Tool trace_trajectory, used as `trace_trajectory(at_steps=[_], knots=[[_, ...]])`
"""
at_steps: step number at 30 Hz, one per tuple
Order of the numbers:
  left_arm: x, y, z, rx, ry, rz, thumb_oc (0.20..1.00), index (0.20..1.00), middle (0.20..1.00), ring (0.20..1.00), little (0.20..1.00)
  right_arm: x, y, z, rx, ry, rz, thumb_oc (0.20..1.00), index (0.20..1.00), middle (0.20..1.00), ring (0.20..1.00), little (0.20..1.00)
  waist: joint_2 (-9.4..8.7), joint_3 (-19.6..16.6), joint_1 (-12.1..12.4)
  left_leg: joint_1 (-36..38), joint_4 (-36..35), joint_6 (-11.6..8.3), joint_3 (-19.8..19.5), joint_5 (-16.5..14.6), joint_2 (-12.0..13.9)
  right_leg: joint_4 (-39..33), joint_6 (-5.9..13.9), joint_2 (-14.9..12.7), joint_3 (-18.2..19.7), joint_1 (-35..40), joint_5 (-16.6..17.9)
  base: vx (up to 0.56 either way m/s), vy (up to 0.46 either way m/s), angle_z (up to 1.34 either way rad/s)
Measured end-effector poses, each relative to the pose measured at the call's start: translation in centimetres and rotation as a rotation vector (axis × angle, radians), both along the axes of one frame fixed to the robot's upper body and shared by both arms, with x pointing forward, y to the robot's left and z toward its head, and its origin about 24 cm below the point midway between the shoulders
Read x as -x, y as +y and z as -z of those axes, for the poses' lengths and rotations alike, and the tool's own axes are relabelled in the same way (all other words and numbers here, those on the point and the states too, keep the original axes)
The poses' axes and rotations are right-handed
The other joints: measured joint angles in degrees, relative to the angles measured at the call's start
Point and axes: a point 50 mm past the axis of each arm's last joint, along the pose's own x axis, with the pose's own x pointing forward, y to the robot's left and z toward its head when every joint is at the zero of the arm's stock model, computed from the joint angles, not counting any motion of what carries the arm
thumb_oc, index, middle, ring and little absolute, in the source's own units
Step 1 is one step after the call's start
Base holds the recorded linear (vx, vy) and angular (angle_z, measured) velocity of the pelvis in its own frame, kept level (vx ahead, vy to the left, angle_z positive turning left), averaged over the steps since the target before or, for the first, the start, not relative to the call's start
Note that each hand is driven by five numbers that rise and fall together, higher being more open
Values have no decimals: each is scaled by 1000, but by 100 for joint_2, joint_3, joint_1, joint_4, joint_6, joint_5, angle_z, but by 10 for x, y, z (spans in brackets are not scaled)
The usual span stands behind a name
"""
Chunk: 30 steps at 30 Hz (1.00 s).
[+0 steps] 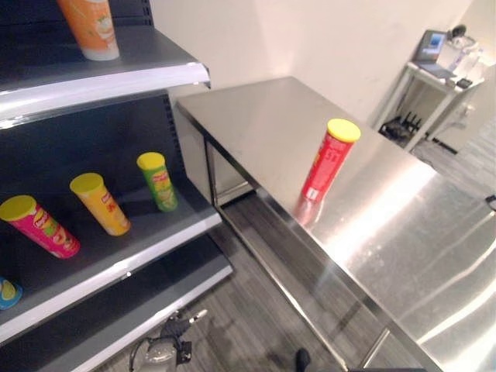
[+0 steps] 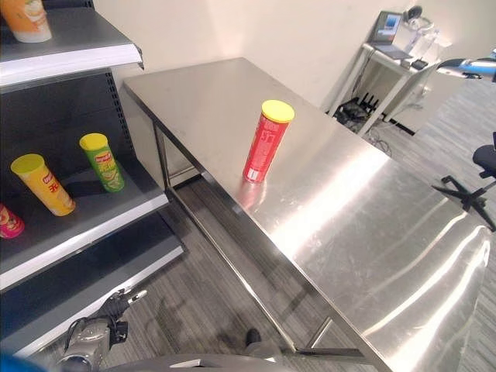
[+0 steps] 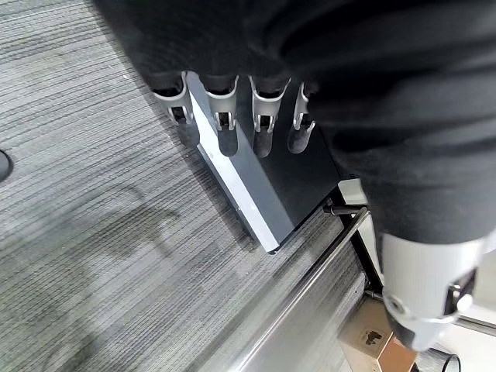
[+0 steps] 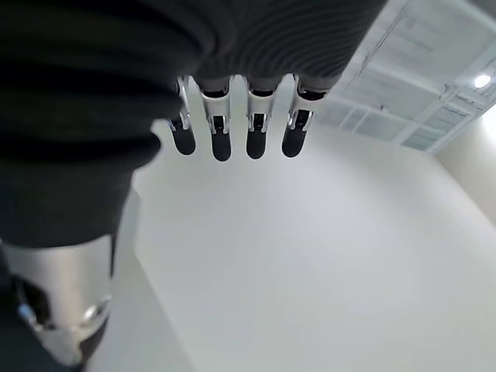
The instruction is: Put the goods on the table back onto the shelves and tidy them up.
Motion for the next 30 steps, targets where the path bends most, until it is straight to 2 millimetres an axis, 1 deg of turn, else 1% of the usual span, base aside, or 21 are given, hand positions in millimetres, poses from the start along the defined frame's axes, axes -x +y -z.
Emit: trace_trajectory(at_steps=[3,5,7,8,9,10,11,12,13,14,15,17,18,20,21,22,24,25,26,27,30], knots=[[8,-3,5,7,35,10,1000,1000,1000,1000,1000,2,5,4,-78,-3,-110,1000,1000,1000,1000,1000,-14,-81,-54,3,0,-47,0,38,-3,-3,-5,2,37,-19,51,-1,3,-3],[10,-4,6,10,41,11,1000,1000,1000,1000,1000,2,6,7,-99,14,-144,1000,1000,1000,1000,1000,11,-108,-82,1,-2,-47,20,38,-5,-4,-2,2,57,-41,66,-8,12,-10],[14,-4,7,14,51,9,1000,1000,1000,1000,1000,0,-2,25,-173,89,-166,1000,1000,1000,1000,1000,71,-201,-90,-3,0,-56,59,51,-7,-1,-6,12,119,-106,89,-13,18,-11],[16,-4,8,17,56,9,1000,1000,1000,1000,1000,-2,-8,39,-203,148,-148,1000,1000,1000,1000,1000,131,-222,-106,-23,0,-57,65,50,-10,-1,-7,10,122,-113,89,0,0,0],[17,-4,8,19,58,8,1000,1000,1000,1000,1000,-3,-12,47,-220,188,-129,1000,1000,1000,1000,1000,116,-259,-96,-27,-3,-58,60,50,-9,-2,-7,10,119,-104,89,0,0,0],[18,-5,9,20,61,9,1000,1000,1000,1000,1000,-4,-14,51,-226,211,-118,1000,1000,1000,1000,1000,155,-258,-100,-31,-3,-58,61,50,-10,-2,-7,10,120,-109,89,0,0,0],[18,-5,9,23,63,10,1000,1000,1000,1000,1000,-3,-21,60,-247,250,-88,1000,1000,1000,1000,1000,271,-223,-130,-34,-2,-55,61,53,-14,0,-7,7,120,-122,89,1,8,8],[16,-5,8,30,55,5,1000,1000,1000,1000,1000,5,-35,81,-330,277,-40,1000,1000,1000,1000,1000,275,-257,-67,-74,-3,-47,13,59,1,-1,-5,15,68,-110,87,-9,8,9],[19,-5,10,33,68,4,1000,1000,1000,1000,1000,7,-48,106,-424,331,19,1000,1000,1000,1000,1000,358,-257,-25,-97,-2,-47,11,59,-10,0,-5,0,62,-120,87,-4,16,12],[21,-5,10,35,72,4,1000,1000,1000,1000,1000,9,-55,122,-489,349,47,1000,1000,1000,1000,1000,410,-233,-28,-103,-2,-46,-2,60,-15,0,-4,-7,47,-120,86,0,22,4],[22,-6,10,36,75,3,1000,1000,1000,1000,1000,12,-61,140,-558,376,80,1000,1000,1000,1000,1000,400,-240,-35,-106,-3,-46,-12,60,-16,-4,-5,-8,39,-118,87,3,19,6],[28,-8,13,44,90,-1,1000,1000,1000,1000,1000,19,-66,178,-685,444,135,1000,1000,1000,1000,1000,556,-200,-38,-148,-16,-44,-74,63,-31,-5,-4,-27,-8,-114,86,11,15,10],[30,-9,14,48,93,-1,1000,1000,1000,1000,1000,21,-68,186,-721,454,151,1000,1000,1000,1000,1000,566,-189,-47,-162,-30,-42,-92,65,-31,-6,-4,-27,-21,-118,86,22,10,10],[31,-12,15,56,96,-1,1000,1000,1000,1000,1000,22,-68,192,-734,478,164,1000,1000,1000,1000,1000,678,-185,-27,-176,-30,-40,-103,67,-33,-5,-4,-33,-38,-116,86,19,9,8],[29,-15,16,61,91,0,1000,1000,1000,1000,1000,23,-63,205,-797,466,157,1000,1000,1000,1000,1000,724,-190,-18,-202,-33,-16,-143,84,-26,-6,-2,-28,-79,-111,83,2,8,9],[28,-17,16,67,87,1,1000,1000,1000,1000,1000,24,-60,213,-818,481,157,1000,1000,1000,1000,1000,723,-187,-3,-209,-33,-16,-149,84,-26,-7,-3,-30,-84,-113,84,-1,10,9],[27,-19,16,72,83,4,1000,1000,1000,1000,1000,24,-52,229,-863,511,146,1000,1000,1000,1000,1000,696,-172,47,-217,-33,-14,-184,99,-30,-6,-5,-36,-106,-103,86,2,-1,8],[26,-20,16,72,80,5,1000,1000,1000,1000,1000,24,-41,248,-923,547,130,1000,1000,1000,1000,1000,668,-175,69,-243,-33,-15,-241,113,-29,-14,-7,-41,-149,-90,87,6,0,13],[26,-20,16,72,79,5,1000,1000,1000,1000,1000,24,-37,257,-943,576,130,1000,1000,1000,1000,1000,581,-150,72,-266,-34,-13,-259,117,-29,-33,-8,-43,-161,-99,88,9,1,15],[24,-20,15,72,72,8,1000,1000,1000,1000,1000,24,-33,269,-956,628,141,1000,1000,1000,1000,1000,589,-154,135,-287,-31,-9,-284,139,-40,-28,-18,-54,-181,-99,96,19,1,11],[29,-19,16,72,88,5,1000,1000,1000,1000,1000,22,-31,277,-967,657,148,1000,1000,1000,1000,1000,521,-116,199,-306,-17,3,-307,151,-40,-29,-19,-57,-211,-98,97,7,1,5]])
